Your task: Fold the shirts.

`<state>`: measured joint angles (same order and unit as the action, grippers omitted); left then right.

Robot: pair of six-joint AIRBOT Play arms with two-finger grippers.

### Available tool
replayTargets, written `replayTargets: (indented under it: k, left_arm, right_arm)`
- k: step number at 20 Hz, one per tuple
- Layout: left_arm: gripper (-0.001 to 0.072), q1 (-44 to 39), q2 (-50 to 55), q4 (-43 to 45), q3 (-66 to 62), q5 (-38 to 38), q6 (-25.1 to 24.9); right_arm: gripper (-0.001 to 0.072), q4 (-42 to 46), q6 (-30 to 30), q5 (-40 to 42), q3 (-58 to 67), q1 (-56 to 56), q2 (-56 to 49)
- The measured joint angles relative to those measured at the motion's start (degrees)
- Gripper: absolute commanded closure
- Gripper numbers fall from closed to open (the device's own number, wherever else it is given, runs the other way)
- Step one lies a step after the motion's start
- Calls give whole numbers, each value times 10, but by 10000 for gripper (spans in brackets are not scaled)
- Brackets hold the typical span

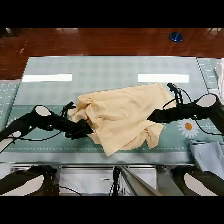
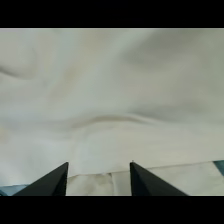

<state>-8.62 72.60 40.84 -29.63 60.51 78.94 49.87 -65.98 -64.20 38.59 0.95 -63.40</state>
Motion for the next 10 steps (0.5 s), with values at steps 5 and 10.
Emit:
replayTargets:
  k: [5,10]
  left_arm:
    - [93,4,2,0,-1,-5,29]
    - [115,5,33,-24,-4,11,61]
  right_arm:
    - [239,-1,-1,-6,0,0,0]
    - [240,-10,-2,-10,0,0,0]
